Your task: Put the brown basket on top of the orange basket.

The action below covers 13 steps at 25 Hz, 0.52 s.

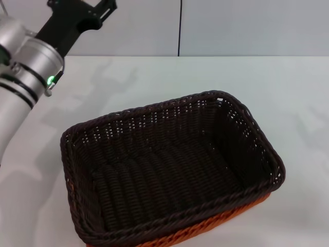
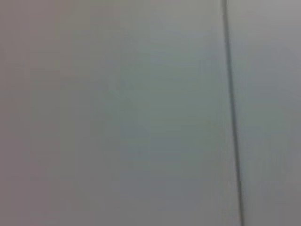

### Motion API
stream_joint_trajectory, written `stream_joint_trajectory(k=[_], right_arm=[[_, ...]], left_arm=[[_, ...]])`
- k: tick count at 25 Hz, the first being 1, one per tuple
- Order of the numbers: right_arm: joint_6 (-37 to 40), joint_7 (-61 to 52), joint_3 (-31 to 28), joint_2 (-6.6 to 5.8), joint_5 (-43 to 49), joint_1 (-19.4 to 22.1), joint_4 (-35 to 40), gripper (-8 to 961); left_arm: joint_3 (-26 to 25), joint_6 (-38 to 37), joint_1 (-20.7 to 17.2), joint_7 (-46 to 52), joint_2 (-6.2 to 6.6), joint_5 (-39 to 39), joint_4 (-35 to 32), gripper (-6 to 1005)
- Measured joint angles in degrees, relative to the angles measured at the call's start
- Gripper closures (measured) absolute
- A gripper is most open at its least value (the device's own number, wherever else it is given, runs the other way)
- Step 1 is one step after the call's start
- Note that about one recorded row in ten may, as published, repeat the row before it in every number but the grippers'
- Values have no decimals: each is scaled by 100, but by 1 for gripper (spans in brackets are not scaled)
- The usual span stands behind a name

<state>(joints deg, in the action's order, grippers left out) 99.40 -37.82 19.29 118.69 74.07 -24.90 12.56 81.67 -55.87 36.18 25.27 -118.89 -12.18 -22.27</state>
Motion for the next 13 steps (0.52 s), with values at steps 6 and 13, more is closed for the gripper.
stream_joint_trajectory(k=[6,13], right_arm=[[-1015,252,1,-34,-1121,-543,70,419],[-1619,689,4,-20,-1301,-996,69,420]], left_arm=[[19,-307,-283,116,-19,382,88,153],[24,-436,-371,199,-20,501,149,153]])
